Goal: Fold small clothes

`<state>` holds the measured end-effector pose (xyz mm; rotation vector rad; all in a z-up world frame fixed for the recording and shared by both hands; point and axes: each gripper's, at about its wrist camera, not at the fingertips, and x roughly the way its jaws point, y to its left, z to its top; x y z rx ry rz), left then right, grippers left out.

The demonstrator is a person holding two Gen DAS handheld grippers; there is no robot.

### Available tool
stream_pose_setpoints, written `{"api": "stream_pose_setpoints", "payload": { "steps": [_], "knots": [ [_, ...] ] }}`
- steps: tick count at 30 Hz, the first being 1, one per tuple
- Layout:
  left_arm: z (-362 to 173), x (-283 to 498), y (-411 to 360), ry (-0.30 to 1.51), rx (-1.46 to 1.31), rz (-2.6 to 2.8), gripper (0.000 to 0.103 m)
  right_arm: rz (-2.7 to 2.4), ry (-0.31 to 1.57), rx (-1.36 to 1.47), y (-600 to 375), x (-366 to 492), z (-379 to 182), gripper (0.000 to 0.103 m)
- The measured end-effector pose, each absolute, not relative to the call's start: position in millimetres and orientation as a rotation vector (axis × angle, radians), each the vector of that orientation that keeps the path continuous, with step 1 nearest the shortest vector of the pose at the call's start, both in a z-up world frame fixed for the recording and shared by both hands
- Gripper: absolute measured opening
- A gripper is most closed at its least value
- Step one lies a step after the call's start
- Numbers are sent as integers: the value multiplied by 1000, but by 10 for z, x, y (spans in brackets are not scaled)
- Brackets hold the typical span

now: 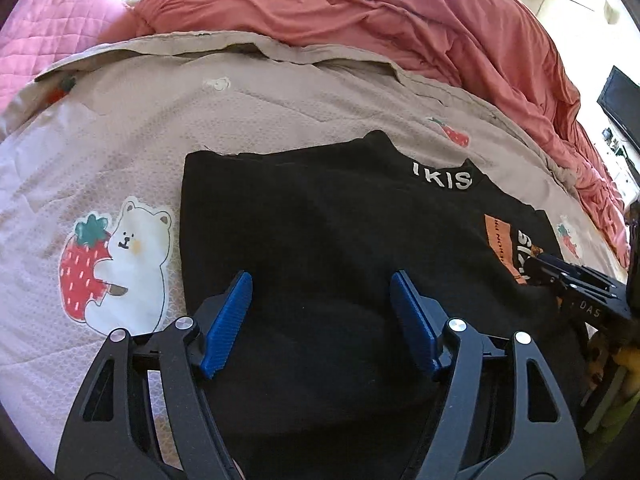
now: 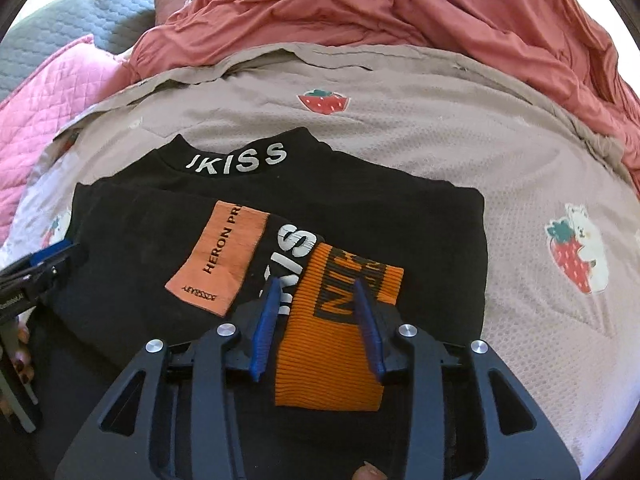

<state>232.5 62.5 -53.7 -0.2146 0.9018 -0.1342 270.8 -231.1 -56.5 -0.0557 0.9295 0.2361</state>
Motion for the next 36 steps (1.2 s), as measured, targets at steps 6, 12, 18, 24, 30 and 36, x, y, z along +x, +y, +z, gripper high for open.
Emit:
{"api": "stream_pose_setpoints", "payload": {
  "steps": [6,12,18,24,30,36],
  "knots": [
    [-548,2288,632,899,-211,-131,65,231,929,-53,-2299,2709,-581,36],
    [-435,2183,699,885,-243,-122,69,240,914,-24,-2349,2661,-504,42],
    [-269,2084,782,847,-270,-115,72,250,876,9,-2440,2521,-351,63],
    [-138,1993,867,810,-268,-76,79,261,866,21,-2453,2411,-287,67],
    [-51,1918,994,779,-297,-42,90,266,842,21,-2446,2269,-227,86],
    [42,1818,1029,746,-312,-29,93,270,835,14,-2434,2138,-181,91]
  ]
}}
